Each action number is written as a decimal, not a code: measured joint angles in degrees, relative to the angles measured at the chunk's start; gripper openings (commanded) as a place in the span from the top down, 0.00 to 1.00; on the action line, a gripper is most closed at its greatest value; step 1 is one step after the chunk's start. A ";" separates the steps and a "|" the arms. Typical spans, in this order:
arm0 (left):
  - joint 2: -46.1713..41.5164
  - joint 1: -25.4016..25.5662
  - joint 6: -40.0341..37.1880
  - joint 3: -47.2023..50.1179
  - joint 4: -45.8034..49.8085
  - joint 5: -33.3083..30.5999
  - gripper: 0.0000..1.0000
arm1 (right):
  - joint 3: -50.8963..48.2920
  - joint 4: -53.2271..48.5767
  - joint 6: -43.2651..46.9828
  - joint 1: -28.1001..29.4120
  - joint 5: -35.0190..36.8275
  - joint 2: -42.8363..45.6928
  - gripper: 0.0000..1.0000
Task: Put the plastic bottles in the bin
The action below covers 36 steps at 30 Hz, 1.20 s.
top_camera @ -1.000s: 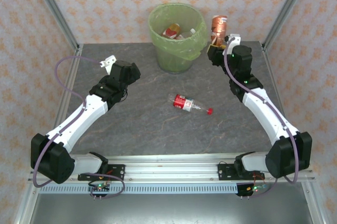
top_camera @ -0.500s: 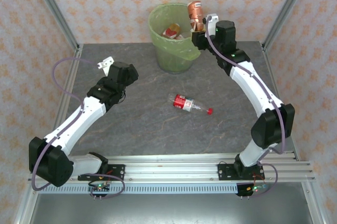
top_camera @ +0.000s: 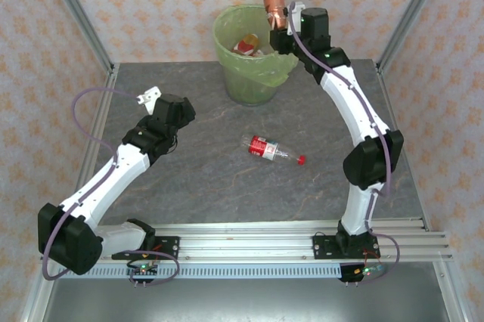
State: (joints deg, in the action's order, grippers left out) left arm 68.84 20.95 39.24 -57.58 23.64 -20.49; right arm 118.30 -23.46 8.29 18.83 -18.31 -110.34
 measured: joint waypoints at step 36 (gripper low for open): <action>-0.96 -0.13 -0.26 0.55 -0.11 -1.42 0.00 | 25.40 -15.45 6.19 0.00 0.02 -17.42 0.02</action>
State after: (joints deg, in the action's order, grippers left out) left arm 67.88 20.82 38.98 -57.04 23.53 -21.91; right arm 143.70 -38.92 14.48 18.83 -18.28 -127.76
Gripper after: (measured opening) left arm 0.999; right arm 0.957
